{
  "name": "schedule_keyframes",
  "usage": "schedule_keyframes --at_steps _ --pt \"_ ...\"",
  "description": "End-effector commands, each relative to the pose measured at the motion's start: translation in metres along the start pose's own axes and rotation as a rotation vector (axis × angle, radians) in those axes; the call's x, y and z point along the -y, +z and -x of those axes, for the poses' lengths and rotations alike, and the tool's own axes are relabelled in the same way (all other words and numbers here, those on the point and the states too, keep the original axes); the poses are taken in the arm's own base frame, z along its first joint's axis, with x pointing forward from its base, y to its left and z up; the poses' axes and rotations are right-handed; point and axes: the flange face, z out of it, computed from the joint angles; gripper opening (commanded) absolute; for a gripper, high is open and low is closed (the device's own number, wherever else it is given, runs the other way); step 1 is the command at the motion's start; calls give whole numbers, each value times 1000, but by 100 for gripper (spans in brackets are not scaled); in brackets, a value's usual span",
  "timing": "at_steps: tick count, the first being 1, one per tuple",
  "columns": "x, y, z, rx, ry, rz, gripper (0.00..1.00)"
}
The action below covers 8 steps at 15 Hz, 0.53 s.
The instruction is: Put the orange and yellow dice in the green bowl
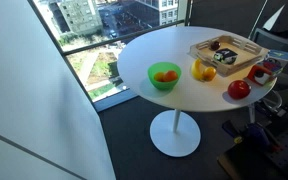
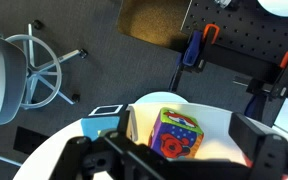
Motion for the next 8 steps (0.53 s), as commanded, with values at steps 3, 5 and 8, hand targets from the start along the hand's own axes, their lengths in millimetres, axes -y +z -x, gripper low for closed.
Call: schedule_keyframes --at_steps 3,5,8 --pt "0 0 0 0 0 0 100" --pt "0 0 0 0 0 0 100" --pt "1 1 -7 10 5 -5 100"
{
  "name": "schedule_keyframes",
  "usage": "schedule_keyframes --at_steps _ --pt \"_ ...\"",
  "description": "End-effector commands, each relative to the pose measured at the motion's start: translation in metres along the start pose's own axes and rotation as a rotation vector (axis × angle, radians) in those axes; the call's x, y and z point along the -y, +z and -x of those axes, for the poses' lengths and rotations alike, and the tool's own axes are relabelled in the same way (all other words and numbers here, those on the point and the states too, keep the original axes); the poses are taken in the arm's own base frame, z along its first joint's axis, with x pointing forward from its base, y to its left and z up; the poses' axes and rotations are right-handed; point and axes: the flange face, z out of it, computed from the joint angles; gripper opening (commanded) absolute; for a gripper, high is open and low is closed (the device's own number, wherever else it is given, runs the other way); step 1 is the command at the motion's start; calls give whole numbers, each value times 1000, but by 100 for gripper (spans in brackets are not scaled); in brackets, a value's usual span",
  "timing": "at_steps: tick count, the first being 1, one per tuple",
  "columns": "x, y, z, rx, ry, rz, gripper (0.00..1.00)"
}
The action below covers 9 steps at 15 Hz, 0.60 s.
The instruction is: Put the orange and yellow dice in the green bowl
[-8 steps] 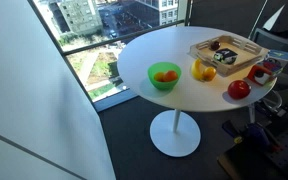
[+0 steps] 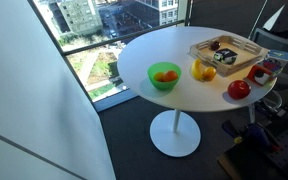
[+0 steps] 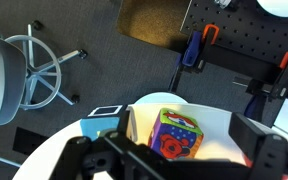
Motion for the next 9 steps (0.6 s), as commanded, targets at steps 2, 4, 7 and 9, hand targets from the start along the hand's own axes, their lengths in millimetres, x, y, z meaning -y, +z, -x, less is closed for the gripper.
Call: schedule_keyframes --at_steps 2,4,7,9 --pt "3 0 -11 3 14 -5 100" --pt "5 0 -17 -7 32 1 100" --pt "9 2 -27 -24 78 11 100" --pt "13 7 -34 -31 124 13 100"
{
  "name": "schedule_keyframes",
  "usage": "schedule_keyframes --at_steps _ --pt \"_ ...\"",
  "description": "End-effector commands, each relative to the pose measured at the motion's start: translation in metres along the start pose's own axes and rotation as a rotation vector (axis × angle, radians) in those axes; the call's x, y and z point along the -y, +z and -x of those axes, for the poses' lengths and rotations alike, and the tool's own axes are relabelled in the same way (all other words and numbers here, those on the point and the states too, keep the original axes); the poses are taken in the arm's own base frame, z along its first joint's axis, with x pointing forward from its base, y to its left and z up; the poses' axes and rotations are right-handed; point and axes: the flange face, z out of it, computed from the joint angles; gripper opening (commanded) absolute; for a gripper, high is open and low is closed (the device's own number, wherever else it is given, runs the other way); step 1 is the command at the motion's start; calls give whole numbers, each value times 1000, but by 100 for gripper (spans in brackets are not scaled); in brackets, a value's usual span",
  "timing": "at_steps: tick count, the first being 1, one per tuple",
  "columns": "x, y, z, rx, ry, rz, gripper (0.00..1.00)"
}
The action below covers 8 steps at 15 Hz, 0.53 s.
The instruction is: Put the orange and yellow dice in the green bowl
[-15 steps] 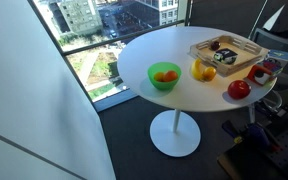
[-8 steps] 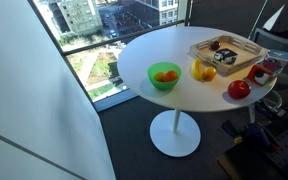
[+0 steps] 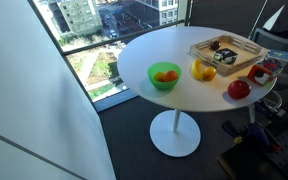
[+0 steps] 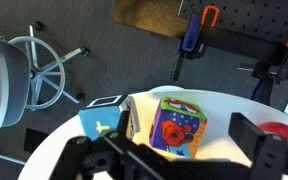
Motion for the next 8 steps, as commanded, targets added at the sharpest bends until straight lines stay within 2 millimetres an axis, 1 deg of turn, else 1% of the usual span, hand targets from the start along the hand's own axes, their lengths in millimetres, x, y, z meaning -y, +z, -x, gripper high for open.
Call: schedule_keyframes --at_steps 1,5,8 --pt "7 5 -17 -17 94 -3 100" --pt "14 17 -31 -38 187 -5 100" --pt "17 29 -41 -56 216 -23 100"
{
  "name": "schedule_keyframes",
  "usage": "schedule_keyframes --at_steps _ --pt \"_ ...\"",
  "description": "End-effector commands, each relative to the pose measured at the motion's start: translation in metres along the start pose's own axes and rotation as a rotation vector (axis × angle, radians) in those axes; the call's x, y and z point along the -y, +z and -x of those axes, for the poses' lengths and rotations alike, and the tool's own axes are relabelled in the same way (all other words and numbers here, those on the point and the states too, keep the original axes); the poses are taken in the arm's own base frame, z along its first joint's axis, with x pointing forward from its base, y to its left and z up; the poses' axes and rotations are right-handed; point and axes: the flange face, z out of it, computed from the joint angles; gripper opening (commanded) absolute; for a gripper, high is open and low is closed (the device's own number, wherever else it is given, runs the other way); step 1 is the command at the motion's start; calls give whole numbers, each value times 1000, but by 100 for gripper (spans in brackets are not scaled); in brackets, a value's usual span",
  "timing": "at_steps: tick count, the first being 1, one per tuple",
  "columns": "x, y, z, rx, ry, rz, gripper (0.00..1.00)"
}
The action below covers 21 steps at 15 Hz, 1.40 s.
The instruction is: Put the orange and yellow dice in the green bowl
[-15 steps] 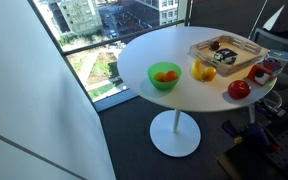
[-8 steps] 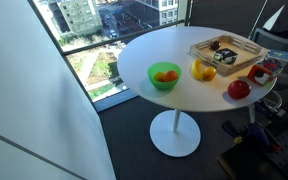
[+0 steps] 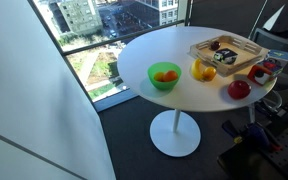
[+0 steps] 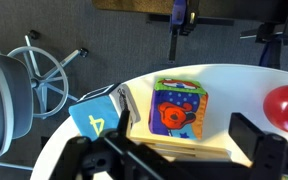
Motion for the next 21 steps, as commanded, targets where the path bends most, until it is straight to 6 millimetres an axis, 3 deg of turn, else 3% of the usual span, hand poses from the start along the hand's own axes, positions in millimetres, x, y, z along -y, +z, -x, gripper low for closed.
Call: schedule_keyframes --at_steps 1,9,21 --pt "5 14 -11 -20 47 -25 100" --pt "7 47 -27 -21 28 -41 100" --pt "14 89 -34 12 14 -29 100"
